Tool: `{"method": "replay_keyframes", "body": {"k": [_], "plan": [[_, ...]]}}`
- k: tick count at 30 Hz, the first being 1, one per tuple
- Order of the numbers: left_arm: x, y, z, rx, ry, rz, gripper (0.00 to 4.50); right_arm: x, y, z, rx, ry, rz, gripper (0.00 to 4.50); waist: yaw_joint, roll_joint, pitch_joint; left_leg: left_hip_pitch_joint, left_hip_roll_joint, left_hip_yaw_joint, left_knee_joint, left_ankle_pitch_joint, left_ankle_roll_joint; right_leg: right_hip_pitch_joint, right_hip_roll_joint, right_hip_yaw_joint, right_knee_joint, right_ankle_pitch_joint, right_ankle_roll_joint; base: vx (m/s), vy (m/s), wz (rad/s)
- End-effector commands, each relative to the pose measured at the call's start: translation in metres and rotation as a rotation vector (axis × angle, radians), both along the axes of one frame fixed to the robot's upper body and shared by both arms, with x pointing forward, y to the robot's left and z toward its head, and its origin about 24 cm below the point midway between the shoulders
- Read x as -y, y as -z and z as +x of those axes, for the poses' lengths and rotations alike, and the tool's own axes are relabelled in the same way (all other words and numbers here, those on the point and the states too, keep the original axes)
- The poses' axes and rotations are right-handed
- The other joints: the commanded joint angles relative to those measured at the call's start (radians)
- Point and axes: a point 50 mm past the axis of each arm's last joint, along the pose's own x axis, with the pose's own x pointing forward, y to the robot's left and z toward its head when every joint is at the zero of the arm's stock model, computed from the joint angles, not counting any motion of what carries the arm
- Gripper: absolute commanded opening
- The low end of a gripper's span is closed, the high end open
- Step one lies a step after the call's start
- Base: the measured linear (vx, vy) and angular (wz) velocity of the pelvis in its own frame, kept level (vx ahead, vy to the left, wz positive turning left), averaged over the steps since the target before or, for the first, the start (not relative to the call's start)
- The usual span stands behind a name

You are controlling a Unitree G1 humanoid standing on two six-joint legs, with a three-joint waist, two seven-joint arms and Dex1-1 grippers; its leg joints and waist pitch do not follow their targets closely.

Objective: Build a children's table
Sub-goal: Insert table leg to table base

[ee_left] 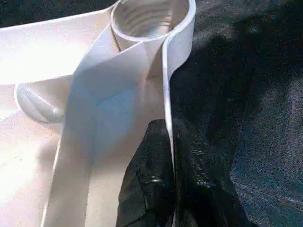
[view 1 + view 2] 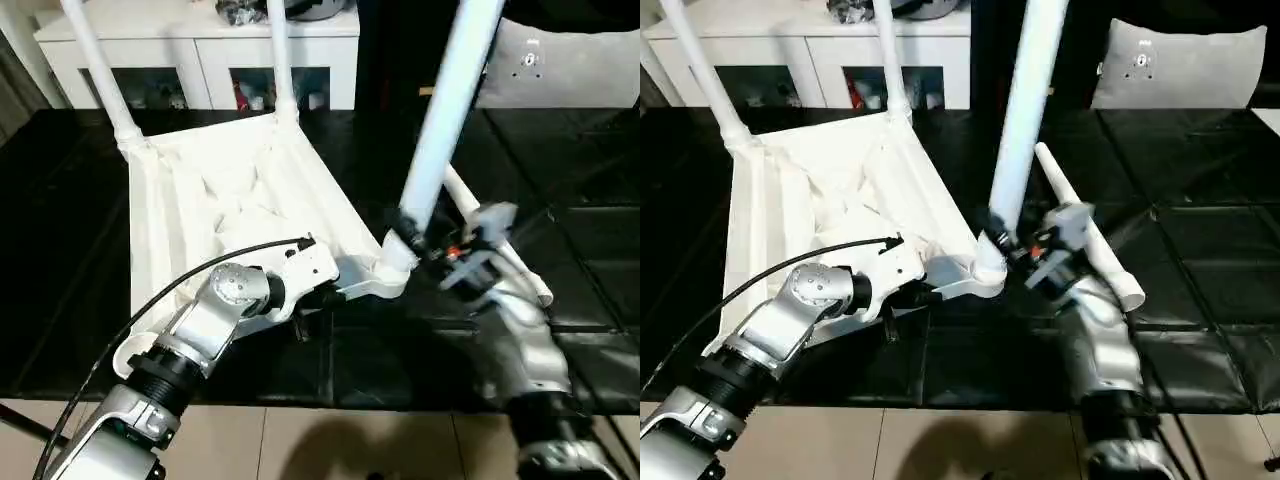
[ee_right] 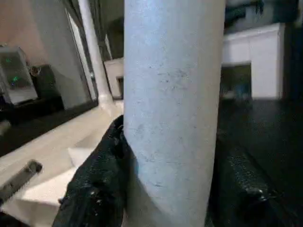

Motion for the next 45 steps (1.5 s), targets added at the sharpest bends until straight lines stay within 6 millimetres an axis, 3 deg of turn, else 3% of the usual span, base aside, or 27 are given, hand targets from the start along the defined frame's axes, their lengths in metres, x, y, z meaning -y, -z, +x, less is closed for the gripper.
{"method": "replay_keyframes", "body": {"k": [1,4,6,8,16,20,21,22,24,25,30,31,41,42,45], "plan": [[-0.008,0.009,-0.001,-0.021,-0.025,0.062,0.00,-0.004,0.003,0.007,-0.008,0.024,-0.027,1.87,0.003,-0.001,-0.056,-0.031,0.057,-0.014,-0.075,0.049,0.119,0.077,-0.092,0.068,-0.072,-0.238,-0.191,0.000,0.000,0.00],[-0.008,0.009,-0.001,-0.023,-0.026,0.063,0.00,-0.005,0.016,0.009,-0.057,0.038,-0.053,1.87,0.004,-0.008,-0.057,-0.031,0.055,-0.011,-0.074,0.051,0.114,0.079,-0.091,0.069,-0.070,-0.230,-0.196,0.000,0.000,0.00],[-0.008,0.009,-0.001,-0.023,-0.027,0.063,0.00,-0.005,0.017,0.009,-0.061,0.039,-0.054,1.87,0.004,-0.004,-0.056,-0.032,0.058,-0.013,-0.074,0.059,0.123,0.078,-0.091,0.070,-0.066,-0.212,-0.202,0.000,0.000,0.00],[-0.009,0.009,-0.002,-0.024,-0.032,0.062,0.00,-0.003,0.022,0.008,-0.069,0.042,-0.066,1.87,0.003,-0.008,-0.055,-0.032,0.059,-0.012,-0.074,0.053,0.132,0.079,-0.092,0.070,-0.067,-0.213,-0.203,0.000,0.000,0.00],[-0.009,0.009,0.000,-0.021,-0.042,0.061,0.00,0.008,0.034,-0.004,-0.054,0.053,-0.121,1.87,0.005,-0.007,-0.055,-0.029,0.059,-0.010,-0.073,0.053,0.139,0.077,-0.093,0.071,-0.068,-0.226,-0.201,0.000,0.000,0.00],[-0.009,0.010,0.000,-0.022,-0.046,0.062,0.00,0.015,0.034,-0.010,-0.041,0.070,-0.122,1.87,0.008,-0.008,-0.057,-0.029,0.061,-0.012,-0.071,0.078,0.156,0.077,-0.091,0.071,-0.062,-0.181,-0.210,0.000,0.000,0.00],[-0.009,0.010,0.000,-0.022,-0.047,0.062,0.00,0.017,0.034,-0.013,-0.037,0.072,-0.123,1.87,0.007,-0.001,-0.057,-0.028,0.061,-0.012,-0.071,0.075,0.157,0.076,-0.090,0.070,-0.063,-0.180,-0.211,0.000,0.000,0.00],[-0.009,0.010,0.000,-0.022,-0.047,0.062,0.00,0.017,0.034,-0.013,-0.037,0.072,-0.123,1.87,0.007,-0.004,-0.056,-0.029,0.061,-0.011,-0.071,0.071,0.157,0.076,-0.090,0.071,-0.065,-0.182,-0.210,0.000,0.000,0.00],[-0.009,0.010,0.001,-0.021,-0.049,0.064,0.00,0.023,0.036,-0.019,-0.032,0.075,-0.134,1.87,0.009,-0.005,-0.055,-0.029,0.061,-0.011,-0.073,0.052,0.152,0.078,-0.091,0.071,-0.068,-0.208,-0.204,0.000,0.000,0.00],[-0.009,0.010,0.001,-0.020,-0.049,0.065,0.00,0.024,0.036,-0.020,-0.030,0.075,-0.138,1.87,0.009,0.000,-0.054,-0.029,0.060,-0.011,-0.074,0.042,0.148,0.077,-0.090,0.070,-0.071,-0.219,-0.198,0.000,0.000,0.00],[-0.009,0.010,0.002,-0.020,-0.050,0.066,0.00,0.033,0.033,-0.025,-0.013,0.088,-0.156,1.87,0.009,-0.003,-0.054,-0.030,0.058,-0.012,-0.076,0.029,0.139,0.080,-0.088,0.070,-0.075,-0.240,-0.183,0.000,0.000,0.00],[-0.009,0.010,0.002,-0.020,-0.050,0.066,0.00,0.034,0.032,-0.025,-0.010,0.088,-0.160,1.87,0.010,0.002,-0.054,-0.029,0.058,-0.013,-0.076,0.029,0.138,0.079,-0.088,0.070,-0.074,-0.239,-0.183,0.000,0.000,0.00],[-0.010,0.011,0.002,-0.022,-0.040,0.072,0.00,0.049,0.024,-0.022,-0.072,0.005,-0.260,1.87,0.011,-0.002,-0.055,-0.031,0.056,-0.012,-0.073,0.037,0.150,0.080,-0.086,0.068,-0.077,-0.242,-0.175,0.000,0.000,0.00],[-0.011,0.011,0.002,-0.023,-0.039,0.073,0.00,0.051,0.022,-0.023,-0.083,-0.015,-0.274,1.87,0.012,-0.009,-0.055,-0.031,0.056,-0.012,-0.073,0.040,0.149,0.080,-0.086,0.068,-0.077,-0.250,-0.171,0.000,0.000,0.00],[-0.013,0.011,0.002,-0.025,-0.039,0.074,0.00,0.054,0.020,-0.026,-0.112,-0.074,-0.312,1.87,0.015,-0.008,-0.055,-0.031,0.055,-0.013,-0.072,0.051,0.156,0.081,-0.084,0.067,-0.076,-0.247,-0.166,0.000,0.000,0.00]]}}
